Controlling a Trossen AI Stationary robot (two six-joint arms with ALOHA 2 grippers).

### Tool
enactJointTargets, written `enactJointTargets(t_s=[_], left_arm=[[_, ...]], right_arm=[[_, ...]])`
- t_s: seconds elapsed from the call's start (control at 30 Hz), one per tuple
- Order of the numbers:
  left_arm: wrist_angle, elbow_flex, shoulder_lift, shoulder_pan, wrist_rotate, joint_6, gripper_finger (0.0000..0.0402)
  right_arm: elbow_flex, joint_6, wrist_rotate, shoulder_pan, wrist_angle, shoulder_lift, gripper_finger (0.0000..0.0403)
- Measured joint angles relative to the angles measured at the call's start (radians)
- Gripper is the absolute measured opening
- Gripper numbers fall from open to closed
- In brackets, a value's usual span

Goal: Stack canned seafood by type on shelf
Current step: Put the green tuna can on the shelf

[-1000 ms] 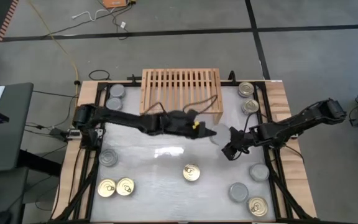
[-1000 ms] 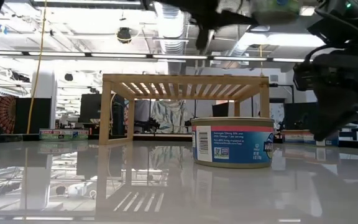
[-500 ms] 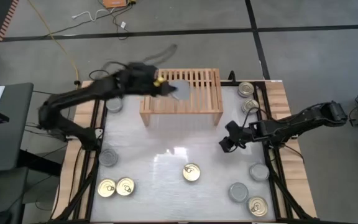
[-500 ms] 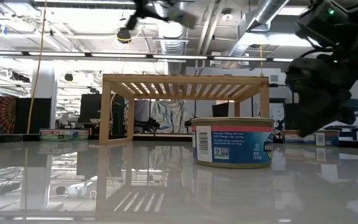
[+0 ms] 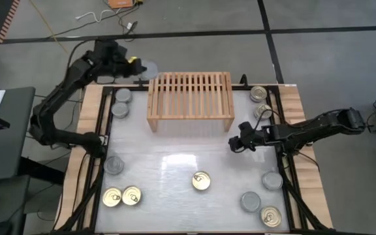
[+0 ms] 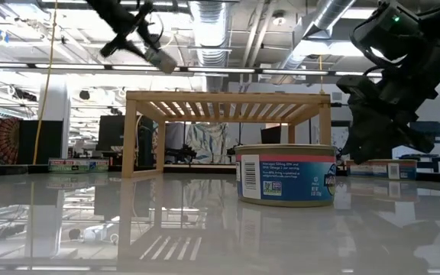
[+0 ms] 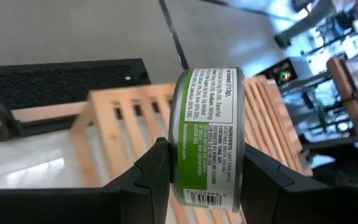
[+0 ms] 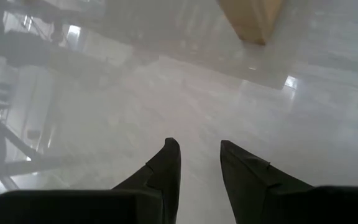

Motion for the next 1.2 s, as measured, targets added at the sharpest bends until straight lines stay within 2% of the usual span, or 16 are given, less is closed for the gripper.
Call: enactJointTargets(t_s=[0.13, 0.23, 0.33, 0.43, 0.57, 0.8, 0.97, 1.2], left_arm=[[0.096, -0.146, -0.011, 0.109, 0.145, -0.017, 0.0133], [0.296, -0.275, -0.018, 0.137, 0.238, -0.102, 0.0133], [0.499, -0.38, -0.02, 0.13, 0.289, -0.21, 0.0133], [0.595, -0.427, -0.02, 0.105, 0.295, -0.259, 0.0133], [0.564, -0.438, -0.02, 0.067, 0.241, -0.217, 0.0136], [0.553, -0.438, -0.02, -0.025, 0.116, -0.148, 0.0179], [0.552, -0.438, -0.02, -0.056, 0.056, -0.141, 0.0182], [0.579, -0.438, -0.02, -0.057, -0.02, -0.049, 0.0182]], right_arm=[[0.0, 0.027, 0.005, -0.005, -0.001, 0.0, 0.0137], [0.0, 0.038, 0.006, -0.005, -0.001, 0.0, 0.0137], [0.0, 0.038, 0.006, -0.005, 0.0, 0.0, 0.0137], [0.0, 0.038, 0.006, -0.005, -0.001, 0.0, 0.0137], [0.0, 0.035, 0.006, -0.005, -0.001, 0.0, 0.0137], [0.0, 0.022, 0.006, -0.005, -0.001, 0.0, 0.0136], [0.0, 0.008, 0.005, -0.003, -0.002, 0.0, 0.0136], [0.0, 0.008, 0.002, 0.019, -0.002, 0.0, 0.0136]])
